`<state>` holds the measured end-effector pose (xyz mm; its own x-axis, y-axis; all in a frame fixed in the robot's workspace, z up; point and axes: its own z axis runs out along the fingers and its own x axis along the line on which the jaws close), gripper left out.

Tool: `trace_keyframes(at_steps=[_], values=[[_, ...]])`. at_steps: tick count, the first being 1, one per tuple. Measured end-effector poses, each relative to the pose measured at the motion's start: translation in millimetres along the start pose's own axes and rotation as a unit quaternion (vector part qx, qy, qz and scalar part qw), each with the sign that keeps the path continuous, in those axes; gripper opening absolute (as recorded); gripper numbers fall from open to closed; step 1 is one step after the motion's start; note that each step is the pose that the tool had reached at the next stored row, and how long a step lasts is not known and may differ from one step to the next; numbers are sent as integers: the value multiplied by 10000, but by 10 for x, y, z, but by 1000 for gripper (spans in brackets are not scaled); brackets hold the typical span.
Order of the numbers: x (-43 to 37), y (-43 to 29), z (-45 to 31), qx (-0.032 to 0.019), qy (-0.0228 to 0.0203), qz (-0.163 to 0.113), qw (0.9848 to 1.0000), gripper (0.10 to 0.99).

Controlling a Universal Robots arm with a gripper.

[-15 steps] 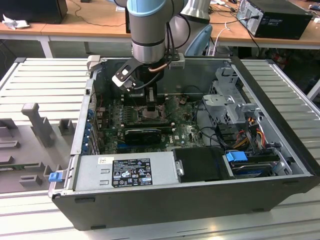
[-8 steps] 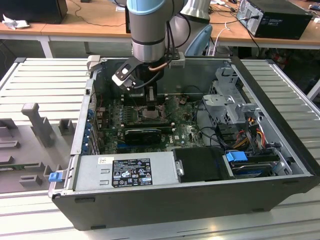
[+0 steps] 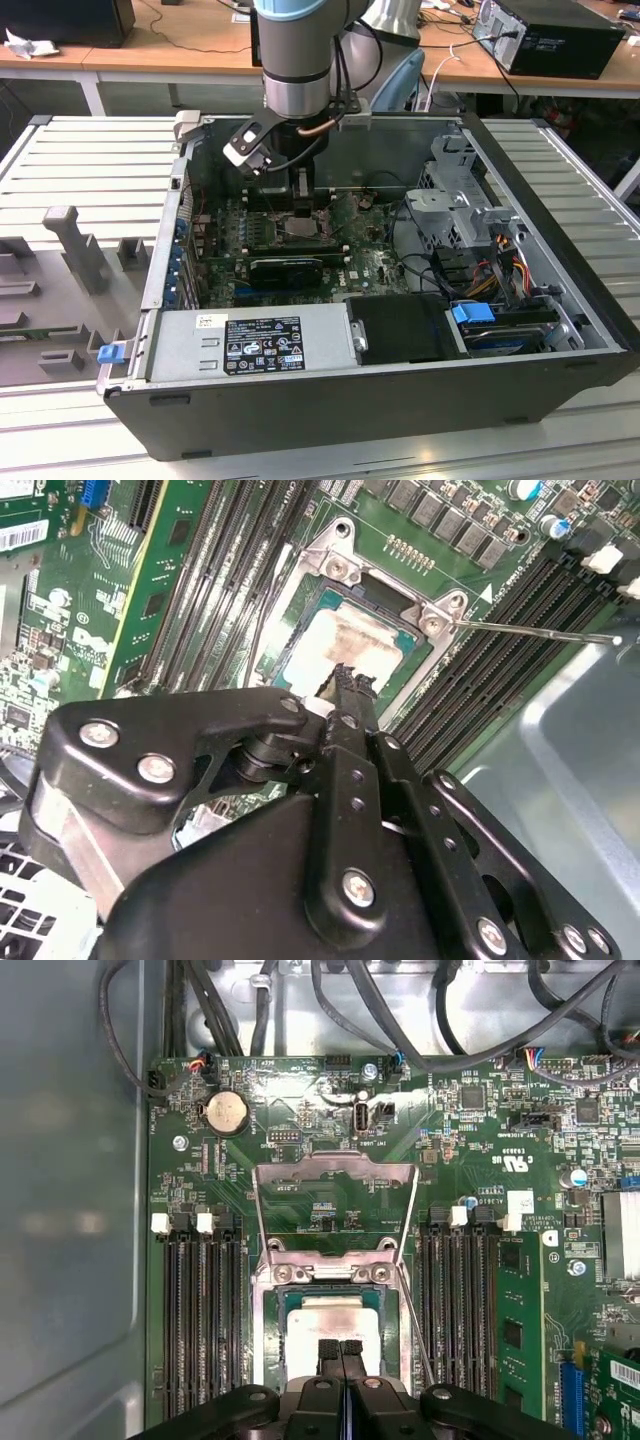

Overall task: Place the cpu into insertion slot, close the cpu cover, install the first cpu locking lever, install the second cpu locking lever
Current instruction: 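Close the cpu cover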

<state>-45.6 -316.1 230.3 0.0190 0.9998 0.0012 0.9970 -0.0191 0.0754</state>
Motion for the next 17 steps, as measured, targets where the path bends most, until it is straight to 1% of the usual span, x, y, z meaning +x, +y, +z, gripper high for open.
trace_keyframes(at_steps=[1,3,4,5,6,8,9,10,12,13,17], values=[[0,2,-1,1,0,0,10000,106],[0,48,2,30,-2,-1,10000,106],[1,80,3,52,-3,0,10000,106],[1,103,-3,88,-5,-1,10000,106],[1,108,-52,110,-8,0,9999,106],[2,120,-198,116,-8,-1,9999,106],[2,138,-210,119,-6,-1,9999,106],[3,176,-209,127,-8,-1,9999,106],[3,193,-207,128,-7,-1,9999,106],[4,217,-205,128,-8,0,9999,106],[6,359,-193,134,-8,-2,9999,106]])
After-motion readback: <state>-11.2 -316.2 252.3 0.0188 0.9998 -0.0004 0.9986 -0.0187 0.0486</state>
